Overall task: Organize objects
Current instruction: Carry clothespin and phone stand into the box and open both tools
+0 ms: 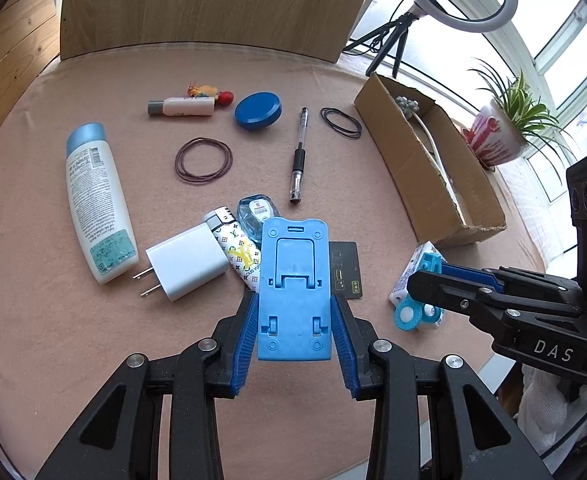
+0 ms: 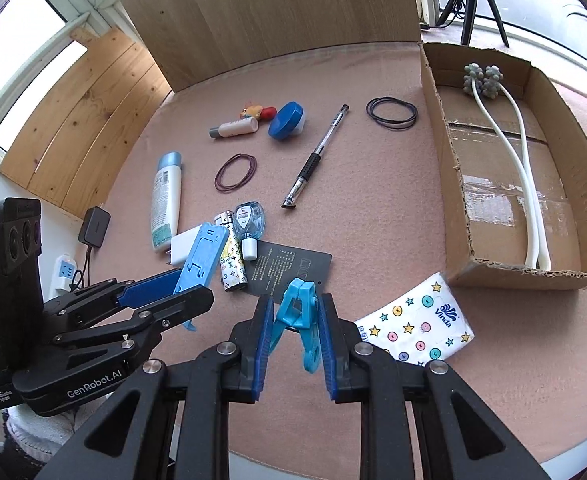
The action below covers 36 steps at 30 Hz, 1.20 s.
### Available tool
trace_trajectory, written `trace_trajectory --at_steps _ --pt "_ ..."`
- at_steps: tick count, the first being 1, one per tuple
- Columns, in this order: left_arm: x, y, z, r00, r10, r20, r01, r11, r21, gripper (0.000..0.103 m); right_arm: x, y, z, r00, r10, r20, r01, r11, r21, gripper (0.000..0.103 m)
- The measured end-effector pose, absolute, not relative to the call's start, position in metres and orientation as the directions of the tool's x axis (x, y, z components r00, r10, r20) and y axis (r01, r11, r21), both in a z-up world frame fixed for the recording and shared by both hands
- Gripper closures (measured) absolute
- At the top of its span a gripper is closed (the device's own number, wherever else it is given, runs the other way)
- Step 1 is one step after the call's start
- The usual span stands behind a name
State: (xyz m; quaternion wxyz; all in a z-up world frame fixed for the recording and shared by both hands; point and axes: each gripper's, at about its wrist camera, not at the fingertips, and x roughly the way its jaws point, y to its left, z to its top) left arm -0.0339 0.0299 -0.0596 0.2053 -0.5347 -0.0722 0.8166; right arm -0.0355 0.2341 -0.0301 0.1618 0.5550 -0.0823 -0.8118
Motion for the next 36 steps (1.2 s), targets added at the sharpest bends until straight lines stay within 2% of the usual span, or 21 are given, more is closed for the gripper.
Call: trace_trajectory --at_steps 15,25,36 --pt "-0.081 0.132 -0.020 -0.354 0.482 -0.801 -0.398 -0.853 -0.337 0.064 -0.058 0.341 0.007 -0.491 -0.247 -0.835 0.021 -0.962 0.272 0.083" --pt "-0.104 0.216 -0.019 -0.327 0.493 -0.806 -0.477 -0.823 -0.310 0.064 -0.079 0.394 -0.002 -0.499 -0.177 -0.849 -0.050 -0.971 0.232 0.083" --pt "-0.114 0.251 -0.035 -0.315 0.470 -0.824 -0.490 -0.824 -0.282 0.064 -0.094 0.417 -0.020 -0.479 -0.154 -0.864 -0.092 -0.970 0.224 0.083"
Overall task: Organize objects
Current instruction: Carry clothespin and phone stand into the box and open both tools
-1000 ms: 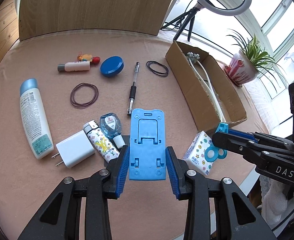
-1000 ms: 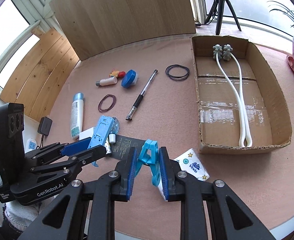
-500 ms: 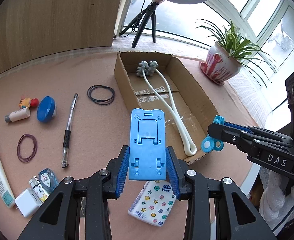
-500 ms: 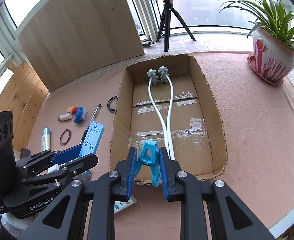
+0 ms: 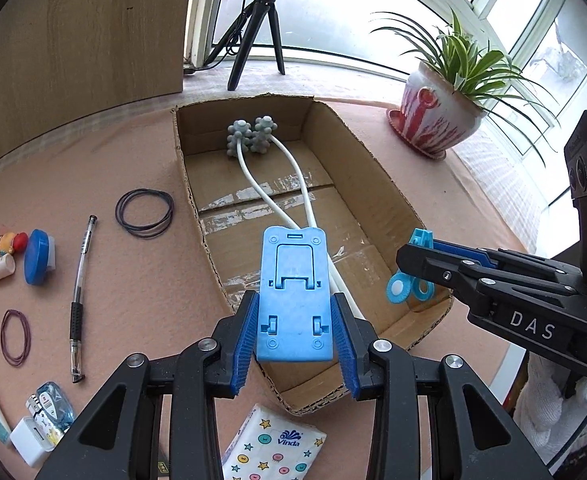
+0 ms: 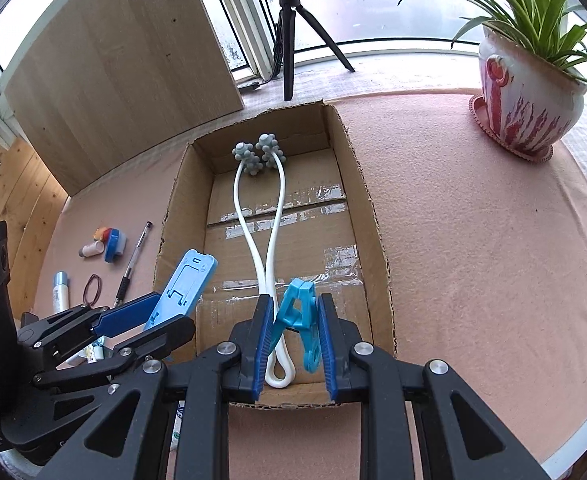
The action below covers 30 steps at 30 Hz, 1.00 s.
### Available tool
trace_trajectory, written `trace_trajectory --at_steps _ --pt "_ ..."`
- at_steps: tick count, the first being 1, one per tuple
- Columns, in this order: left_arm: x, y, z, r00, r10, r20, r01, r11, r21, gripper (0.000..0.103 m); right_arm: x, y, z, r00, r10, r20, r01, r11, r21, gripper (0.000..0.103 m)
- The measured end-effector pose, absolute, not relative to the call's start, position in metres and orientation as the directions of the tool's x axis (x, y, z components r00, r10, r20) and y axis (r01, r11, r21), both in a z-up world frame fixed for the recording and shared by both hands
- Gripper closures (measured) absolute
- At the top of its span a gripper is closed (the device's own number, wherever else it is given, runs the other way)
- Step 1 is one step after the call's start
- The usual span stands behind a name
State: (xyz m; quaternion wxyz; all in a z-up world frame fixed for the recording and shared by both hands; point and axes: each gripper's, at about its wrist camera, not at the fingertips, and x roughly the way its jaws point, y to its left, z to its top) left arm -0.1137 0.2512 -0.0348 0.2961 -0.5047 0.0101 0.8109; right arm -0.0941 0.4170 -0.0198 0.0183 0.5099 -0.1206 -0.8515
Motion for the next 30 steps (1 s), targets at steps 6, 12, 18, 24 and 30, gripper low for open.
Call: trace_trajectory --at_steps 6,12,18,24,30 --pt "-0.113 0.252 -0.035 -0.309 0.476 -0.823 -0.495 -0.820 -0.289 0.052 -0.097 0.422 -0.025 -0.463 -0.132 -0.876 -0.112 -0.972 0.206 0.073" --pt "-0.109 0.249 -0.028 -0.315 0.481 -0.818 -0.504 -0.815 -0.285 0.045 -0.096 0.423 -0.026 -0.458 -0.119 -0.881 -0.141 -0.969 0.204 0.058" --pt "-0.105 0.234 -0.019 -0.327 0.492 -0.807 -0.492 -0.818 -0.299 0.044 -0.090 0.420 -0.020 -0.470 -0.136 -0.872 -0.152 -0.961 0.231 0.057" --pt "-0.096 0.192 -0.011 -0.349 0.477 -0.806 -0.465 -0.835 -0.293 0.041 -0.085 0.403 -0.007 -0.491 -0.176 -0.853 -0.116 -0.957 0.264 0.057" --pt "-0.094 0.127 -0.023 -0.368 0.402 -0.839 -0.378 -0.889 -0.260 0.041 -0.085 0.369 -0.002 -0.484 -0.245 -0.840 -0.056 -0.949 0.310 0.056"
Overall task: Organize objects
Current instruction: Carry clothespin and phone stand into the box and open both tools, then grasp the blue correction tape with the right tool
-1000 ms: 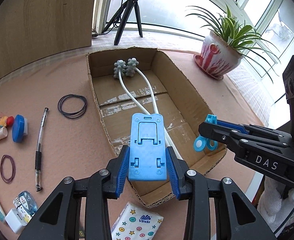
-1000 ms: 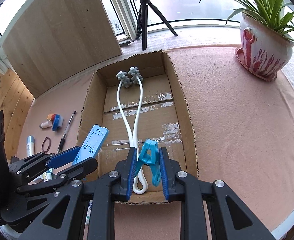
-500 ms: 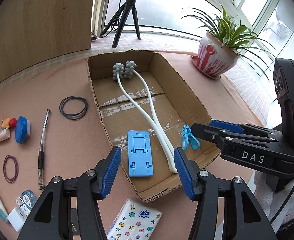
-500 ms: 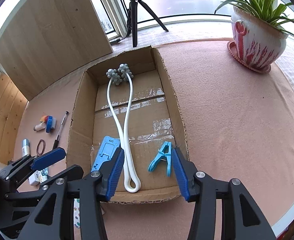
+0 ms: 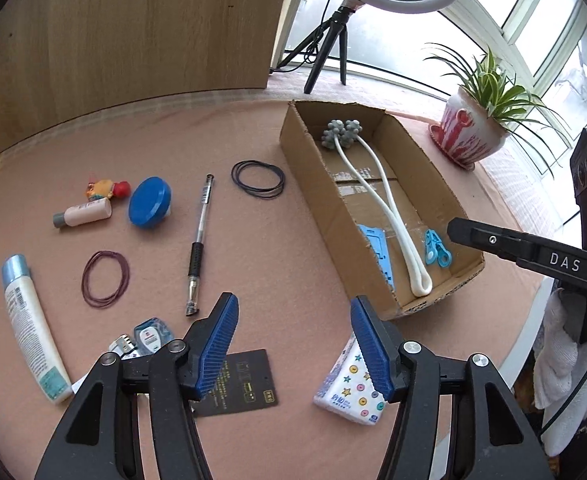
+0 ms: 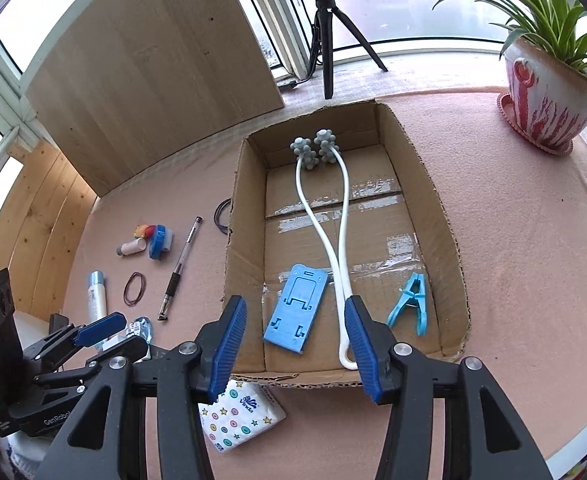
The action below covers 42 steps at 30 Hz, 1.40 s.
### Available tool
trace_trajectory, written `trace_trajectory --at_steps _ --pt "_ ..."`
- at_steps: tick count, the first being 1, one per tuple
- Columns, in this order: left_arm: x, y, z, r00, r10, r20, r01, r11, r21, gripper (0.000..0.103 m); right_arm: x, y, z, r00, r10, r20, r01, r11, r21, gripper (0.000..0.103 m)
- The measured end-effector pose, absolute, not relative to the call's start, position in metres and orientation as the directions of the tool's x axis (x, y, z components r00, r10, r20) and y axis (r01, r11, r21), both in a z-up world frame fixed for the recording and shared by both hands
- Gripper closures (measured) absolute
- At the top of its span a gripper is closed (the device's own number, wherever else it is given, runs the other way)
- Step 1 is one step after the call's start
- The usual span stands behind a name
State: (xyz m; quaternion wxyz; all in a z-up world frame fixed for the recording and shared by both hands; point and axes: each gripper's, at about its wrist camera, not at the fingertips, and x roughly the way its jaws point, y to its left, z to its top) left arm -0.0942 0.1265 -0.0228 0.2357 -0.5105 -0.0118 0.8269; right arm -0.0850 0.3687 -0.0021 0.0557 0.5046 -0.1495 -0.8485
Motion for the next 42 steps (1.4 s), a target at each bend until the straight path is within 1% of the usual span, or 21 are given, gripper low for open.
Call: trace_trajectory --at_steps 7,14,19,25,28,34,35,40,42 --pt "-0.093 0.049 -0.046 -0.369 0.322 -0.872 -0.265 -0.936 -0.233 0.041 -0.093 0.313 -0.009 -0.430 -0.328 -0.841 0.045 -0.939 0.342 0.055" --pt "-0.088 0.002 -0.072 -0.346 0.244 -0.906 -0.213 -0.961 -0.178 0.041 -0.103 0.258 -0.024 -0.342 -0.395 -0.853 0.139 -0.919 0.369 0.055" --pt "-0.086 -0.006 -0.078 -0.331 0.246 -0.911 -0.237 -0.956 -0.172 0.041 -0.112 0.222 -0.040 -0.262 -0.430 -0.864 0.193 -0.900 0.390 0.055" --pt "-0.084 -0.004 -0.085 -0.310 0.264 -0.913 -0.272 -0.945 -0.181 0.042 -0.125 0.192 -0.064 -0.175 -0.473 -0.864 0.176 -0.878 0.445 0.055" --pt "-0.083 -0.004 -0.087 -0.299 0.273 -0.914 -0.289 -0.939 -0.186 0.047 -0.129 0.179 -0.073 -0.156 -0.461 -0.874 0.173 -0.883 0.435 0.055" --pt "-0.079 -0.002 -0.090 -0.296 0.280 -0.913 -0.314 -0.931 -0.184 0.051 -0.132 0.159 -0.081 -0.156 -0.405 -0.901 0.196 -0.907 0.373 0.056" --pt "-0.079 -0.001 -0.091 -0.296 0.284 -0.912 -0.315 -0.930 -0.187 0.051 -0.132 0.156 -0.082 -0.160 -0.392 -0.906 0.203 -0.911 0.359 0.056" --pt "-0.075 0.005 -0.092 -0.301 0.287 -0.909 -0.320 -0.929 -0.187 0.054 -0.135 0.147 -0.089 -0.155 -0.338 -0.928 0.224 -0.927 0.300 0.072" --pt "-0.075 0.007 -0.092 -0.303 0.291 -0.908 -0.316 -0.929 -0.192 0.054 -0.137 0.145 -0.091 -0.157 -0.318 -0.935 0.231 -0.932 0.278 0.075"
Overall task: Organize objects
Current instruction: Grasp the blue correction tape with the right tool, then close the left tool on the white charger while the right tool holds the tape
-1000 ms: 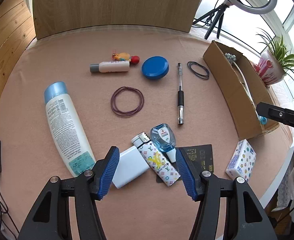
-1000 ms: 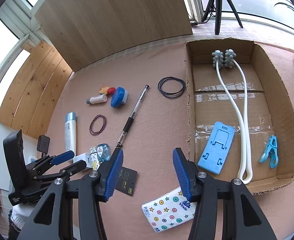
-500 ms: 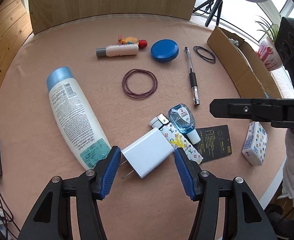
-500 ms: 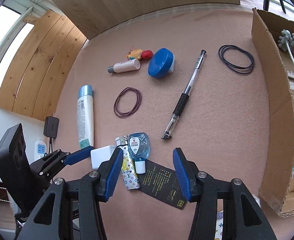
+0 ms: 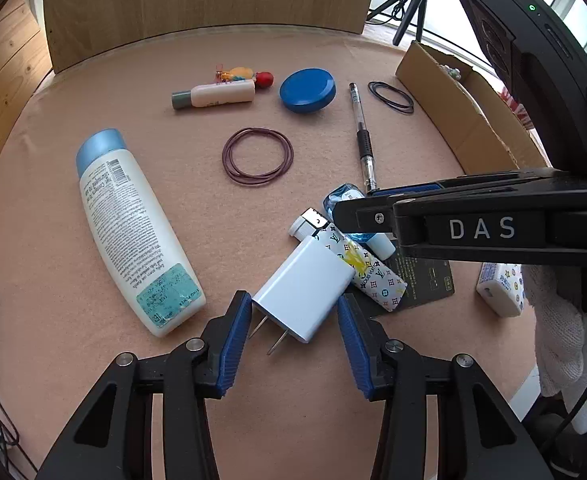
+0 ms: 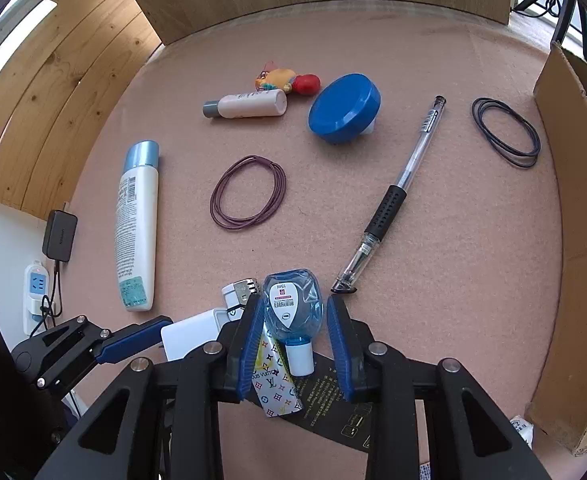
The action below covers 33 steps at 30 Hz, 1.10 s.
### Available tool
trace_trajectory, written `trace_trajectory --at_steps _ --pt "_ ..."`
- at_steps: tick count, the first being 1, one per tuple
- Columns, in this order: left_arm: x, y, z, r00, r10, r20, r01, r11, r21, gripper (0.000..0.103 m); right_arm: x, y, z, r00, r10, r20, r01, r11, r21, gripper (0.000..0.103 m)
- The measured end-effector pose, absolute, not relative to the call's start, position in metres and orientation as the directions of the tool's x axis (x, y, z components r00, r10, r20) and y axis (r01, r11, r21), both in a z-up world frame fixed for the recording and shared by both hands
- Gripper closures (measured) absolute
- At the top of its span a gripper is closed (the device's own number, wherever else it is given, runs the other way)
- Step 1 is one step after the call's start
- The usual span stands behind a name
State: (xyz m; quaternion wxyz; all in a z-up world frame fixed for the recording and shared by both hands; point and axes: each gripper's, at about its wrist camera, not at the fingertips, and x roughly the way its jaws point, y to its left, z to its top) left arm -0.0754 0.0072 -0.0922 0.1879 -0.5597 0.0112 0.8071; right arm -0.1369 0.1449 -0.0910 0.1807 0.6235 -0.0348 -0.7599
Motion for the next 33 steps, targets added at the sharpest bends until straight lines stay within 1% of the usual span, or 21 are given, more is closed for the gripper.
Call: trace_trajectory --at_steps 2,6,9,14,19,21,33 --pt "-0.074 0.011 -0.092 -0.312 0.281 -0.908 -0.321 -0.930 -0.178 0.054 -0.138 0.144 -0.091 -0.168 -0.306 -0.937 0.236 -0.935 0.264 0.078" --pt "-0.076 0.018 -0.095 -0.318 0.255 -0.913 -0.322 -0.935 -0.149 0.052 -0.138 0.142 -0.090 -0.174 -0.291 -0.941 0.255 -0.936 0.242 0.078" --pt "-0.078 0.017 -0.099 -0.314 0.263 -0.912 -0.309 -0.937 -0.164 0.052 -0.135 0.143 -0.089 -0.186 -0.272 -0.944 0.267 -0.939 0.218 0.078" --pt "-0.079 0.016 -0.100 -0.316 0.268 -0.910 -0.302 -0.938 -0.171 0.056 -0.132 0.147 -0.089 -0.194 -0.268 -0.944 0.263 -0.941 0.213 0.078" --pt "-0.076 0.006 -0.100 -0.318 0.285 -0.904 -0.262 -0.943 -0.205 0.060 -0.127 0.157 -0.089 -0.196 -0.282 -0.939 0.245 -0.941 0.232 0.078" --pt "-0.074 0.002 -0.100 -0.322 0.283 -0.903 -0.244 -0.947 -0.210 0.060 -0.124 0.160 -0.089 -0.198 -0.289 -0.936 0.238 -0.941 0.240 0.079" --pt "-0.075 0.011 -0.097 -0.340 0.241 -0.909 -0.253 -0.954 -0.158 0.059 -0.115 0.172 -0.085 -0.203 -0.318 -0.926 0.214 -0.937 0.275 0.080"
